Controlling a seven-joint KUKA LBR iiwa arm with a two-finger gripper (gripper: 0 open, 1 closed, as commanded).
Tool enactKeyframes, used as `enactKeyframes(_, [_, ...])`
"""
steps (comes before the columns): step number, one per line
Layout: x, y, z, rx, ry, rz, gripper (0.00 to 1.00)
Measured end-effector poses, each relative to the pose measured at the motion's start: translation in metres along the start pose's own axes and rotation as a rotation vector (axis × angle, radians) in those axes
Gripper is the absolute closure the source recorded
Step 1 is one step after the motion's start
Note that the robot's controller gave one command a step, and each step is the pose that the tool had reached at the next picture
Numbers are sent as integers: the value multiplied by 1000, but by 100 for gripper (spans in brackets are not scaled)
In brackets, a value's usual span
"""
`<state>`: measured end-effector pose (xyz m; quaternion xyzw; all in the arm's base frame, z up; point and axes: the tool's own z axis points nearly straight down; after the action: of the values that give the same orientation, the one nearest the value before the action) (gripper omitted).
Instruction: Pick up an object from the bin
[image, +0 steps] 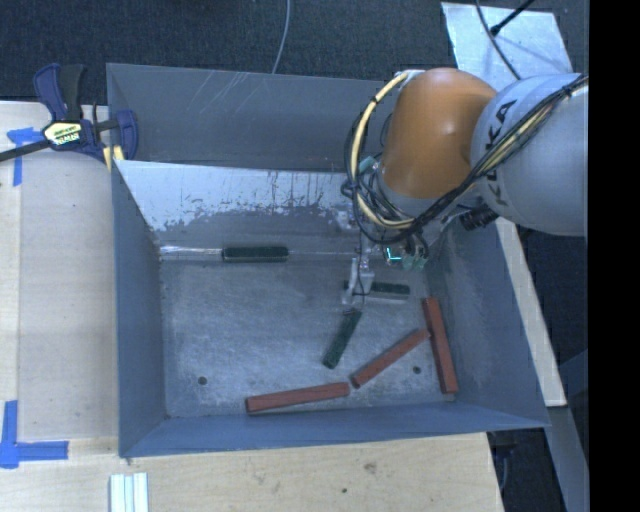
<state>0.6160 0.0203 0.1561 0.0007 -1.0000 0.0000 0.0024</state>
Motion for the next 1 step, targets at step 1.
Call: enactKeyframes(1, [14, -7, 12, -2, -20, 40, 0])
